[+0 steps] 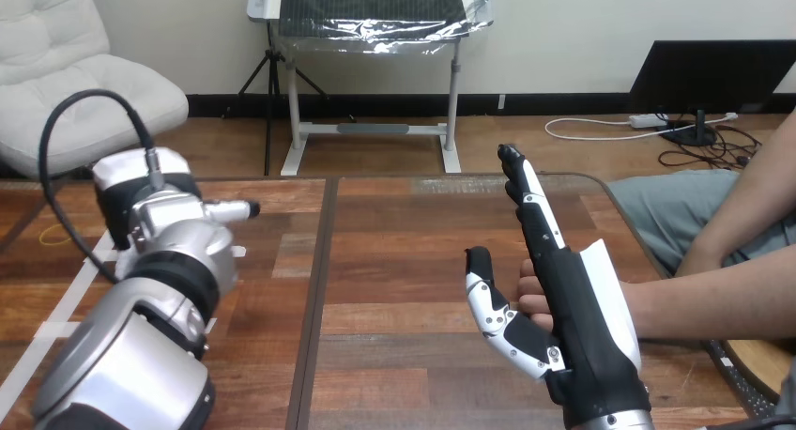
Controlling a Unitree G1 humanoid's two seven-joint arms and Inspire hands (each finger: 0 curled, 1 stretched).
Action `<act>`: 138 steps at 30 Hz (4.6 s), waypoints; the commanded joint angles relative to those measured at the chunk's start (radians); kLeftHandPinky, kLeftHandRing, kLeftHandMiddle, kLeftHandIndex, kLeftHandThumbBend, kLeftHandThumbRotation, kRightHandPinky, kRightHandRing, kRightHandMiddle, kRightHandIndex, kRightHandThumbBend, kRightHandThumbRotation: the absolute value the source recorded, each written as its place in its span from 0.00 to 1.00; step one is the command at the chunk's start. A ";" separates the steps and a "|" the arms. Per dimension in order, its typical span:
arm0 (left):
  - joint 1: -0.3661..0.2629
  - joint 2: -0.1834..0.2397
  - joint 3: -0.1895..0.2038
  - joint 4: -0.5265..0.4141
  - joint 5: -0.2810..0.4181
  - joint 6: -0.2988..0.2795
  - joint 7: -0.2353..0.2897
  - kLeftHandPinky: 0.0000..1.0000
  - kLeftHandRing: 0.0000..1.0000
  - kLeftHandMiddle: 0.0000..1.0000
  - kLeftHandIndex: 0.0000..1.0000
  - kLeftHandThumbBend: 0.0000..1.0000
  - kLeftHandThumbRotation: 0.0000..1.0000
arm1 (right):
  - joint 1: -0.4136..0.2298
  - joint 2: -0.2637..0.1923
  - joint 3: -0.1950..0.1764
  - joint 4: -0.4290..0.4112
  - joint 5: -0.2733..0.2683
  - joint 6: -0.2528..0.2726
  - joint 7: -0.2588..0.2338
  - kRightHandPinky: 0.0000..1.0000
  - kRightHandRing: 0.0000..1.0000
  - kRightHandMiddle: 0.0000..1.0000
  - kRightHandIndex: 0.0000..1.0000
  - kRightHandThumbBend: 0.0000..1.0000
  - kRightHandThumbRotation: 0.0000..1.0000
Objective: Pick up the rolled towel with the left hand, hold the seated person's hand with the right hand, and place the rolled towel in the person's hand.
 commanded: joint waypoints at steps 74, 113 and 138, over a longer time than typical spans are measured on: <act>0.627 0.120 0.315 -1.402 0.154 -0.137 0.304 0.50 0.61 0.70 0.77 0.55 0.77 | -0.046 0.043 0.018 -0.057 -0.036 0.063 -0.023 1.00 1.00 1.00 1.00 0.00 0.00; 0.530 0.175 0.477 -0.969 0.128 -0.078 0.412 0.91 0.91 0.93 0.99 0.81 0.95 | -0.058 0.033 0.014 -0.037 -0.038 0.058 -0.023 1.00 1.00 1.00 1.00 0.00 0.00; 0.323 0.157 0.451 -0.570 -0.030 -0.071 0.356 0.77 0.84 0.88 0.97 0.95 0.90 | -0.070 0.018 0.011 -0.044 -0.046 0.073 -0.006 1.00 1.00 1.00 1.00 0.00 0.00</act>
